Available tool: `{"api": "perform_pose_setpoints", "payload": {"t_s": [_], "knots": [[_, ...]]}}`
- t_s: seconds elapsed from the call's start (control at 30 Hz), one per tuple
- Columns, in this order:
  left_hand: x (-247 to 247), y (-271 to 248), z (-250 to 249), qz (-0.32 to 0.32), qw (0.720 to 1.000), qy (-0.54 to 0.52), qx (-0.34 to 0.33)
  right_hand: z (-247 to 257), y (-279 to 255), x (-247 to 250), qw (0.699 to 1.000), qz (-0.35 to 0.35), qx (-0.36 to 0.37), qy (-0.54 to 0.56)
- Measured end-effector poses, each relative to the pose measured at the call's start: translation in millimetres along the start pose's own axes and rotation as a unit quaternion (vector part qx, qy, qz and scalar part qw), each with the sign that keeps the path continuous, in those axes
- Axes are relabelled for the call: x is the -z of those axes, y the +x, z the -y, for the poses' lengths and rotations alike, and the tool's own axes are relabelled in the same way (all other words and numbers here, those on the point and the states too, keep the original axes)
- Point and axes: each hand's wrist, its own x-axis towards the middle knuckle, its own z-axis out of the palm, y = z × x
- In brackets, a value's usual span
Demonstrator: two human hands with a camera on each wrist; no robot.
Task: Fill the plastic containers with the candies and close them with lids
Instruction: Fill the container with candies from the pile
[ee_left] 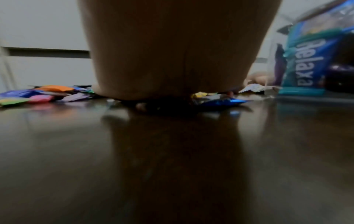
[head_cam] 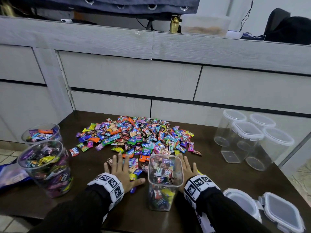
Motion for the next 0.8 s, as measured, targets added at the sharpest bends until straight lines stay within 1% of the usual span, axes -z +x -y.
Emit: {"api": "perform_pose_setpoints", "payload": {"t_s": [0.1,0.2,0.27,0.33,0.47,0.53,0.67,0.8], "knots": [[-1.5,5.8,-15.9,0.0,0.998,0.014,-0.06,7.0,13.1,1.6,0.999,-0.002,0.036,-0.018],[-4.5,18.4,-25.5,-0.035,0.995,0.042,-0.084,12.3,25.8,10.6,0.995,-0.009,0.089,-0.036],[-0.4,28.5,-28.4,-0.04,0.992,0.058,-0.102,12.2,33.5,17.2,0.988,-0.008,0.134,-0.069],[5.8,40.3,-29.9,-0.035,0.989,0.075,-0.124,11.4,39.5,21.7,0.982,-0.013,0.164,-0.092],[14.8,62.3,-32.8,-0.041,0.979,0.116,-0.161,15.6,51.6,30.0,0.975,0.008,0.201,-0.098],[17.2,68.7,-34.1,-0.036,0.976,0.116,-0.18,18.6,58.8,33.9,0.971,0.011,0.214,-0.106],[21.7,72.4,-32.7,-0.023,0.975,0.1,-0.195,22.7,68.5,36.2,0.963,0.021,0.231,-0.137],[28.1,64.3,-27.0,-0.037,0.976,0.103,-0.19,16.4,70.5,36.5,0.956,-0.025,0.264,-0.129]]}}
